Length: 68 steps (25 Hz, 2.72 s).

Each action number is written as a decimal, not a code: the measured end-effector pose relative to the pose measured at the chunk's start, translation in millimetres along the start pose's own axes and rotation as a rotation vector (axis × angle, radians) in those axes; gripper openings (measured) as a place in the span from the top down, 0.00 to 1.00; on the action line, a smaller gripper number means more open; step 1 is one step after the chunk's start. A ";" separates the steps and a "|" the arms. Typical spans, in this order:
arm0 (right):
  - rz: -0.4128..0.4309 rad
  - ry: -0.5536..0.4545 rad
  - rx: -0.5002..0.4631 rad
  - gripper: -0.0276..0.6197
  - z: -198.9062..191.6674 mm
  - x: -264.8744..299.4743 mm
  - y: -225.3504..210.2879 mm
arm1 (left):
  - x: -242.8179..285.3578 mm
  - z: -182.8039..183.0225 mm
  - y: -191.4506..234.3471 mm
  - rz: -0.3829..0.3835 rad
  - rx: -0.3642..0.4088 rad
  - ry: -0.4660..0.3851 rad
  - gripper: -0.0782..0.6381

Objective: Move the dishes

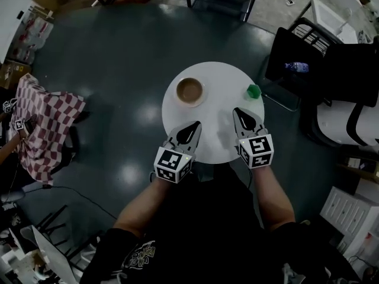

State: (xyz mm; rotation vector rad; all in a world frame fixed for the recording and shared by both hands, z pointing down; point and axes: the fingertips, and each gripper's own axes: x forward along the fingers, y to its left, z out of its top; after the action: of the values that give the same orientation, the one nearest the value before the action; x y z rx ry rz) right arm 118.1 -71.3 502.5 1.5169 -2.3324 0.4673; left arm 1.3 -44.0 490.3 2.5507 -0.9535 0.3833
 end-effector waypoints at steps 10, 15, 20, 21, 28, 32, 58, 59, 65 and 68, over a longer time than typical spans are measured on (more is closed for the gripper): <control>0.138 -0.005 -0.048 0.92 6.2 -18.8 132.3 | -86.6 -14.1 14.5 0.064 -0.015 -0.035 0.88; 0.160 -0.021 -0.076 0.92 9.5 -30.7 171.6 | -112.1 -19.3 13.5 0.063 -0.009 -0.054 0.88; 0.151 -0.026 -0.073 0.92 6.7 -43.4 191.6 | -126.9 -24.3 6.8 0.045 -0.001 -0.059 0.88; 0.148 -0.028 -0.074 0.92 7.0 -45.9 193.3 | -128.2 -23.6 5.3 0.042 0.002 -0.061 0.88; 0.131 -0.035 -0.063 0.92 0.4 -59.3 192.3 | -127.9 -27.3 -8.8 0.022 0.019 -0.061 0.88; 0.127 -0.041 -0.052 0.92 2.8 -61.8 184.9 | -125.2 -25.0 -15.2 0.021 0.025 -0.056 0.88; 0.144 -0.011 -0.039 0.92 12.3 -3.9 100.9 | -50.8 -15.4 -1.9 0.079 -0.021 -0.023 0.88; 0.144 -0.007 -0.038 0.92 11.4 0.1 96.6 | -46.8 -15.8 -1.8 0.079 -0.018 -0.019 0.88; 0.157 0.026 -0.009 0.92 -1.1 30.2 69.5 | -22.3 -23.2 0.2 0.080 -0.006 0.005 0.88; 0.163 0.056 0.021 0.92 -9.5 47.5 62.5 | -16.4 -28.6 3.9 0.087 -0.007 0.019 0.88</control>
State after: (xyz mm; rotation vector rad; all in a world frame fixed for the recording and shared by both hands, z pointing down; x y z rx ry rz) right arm 43.2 -81.9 525.5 1.3113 -2.4251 0.5682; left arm -16.7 -24.6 510.4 2.5010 -1.0599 0.4273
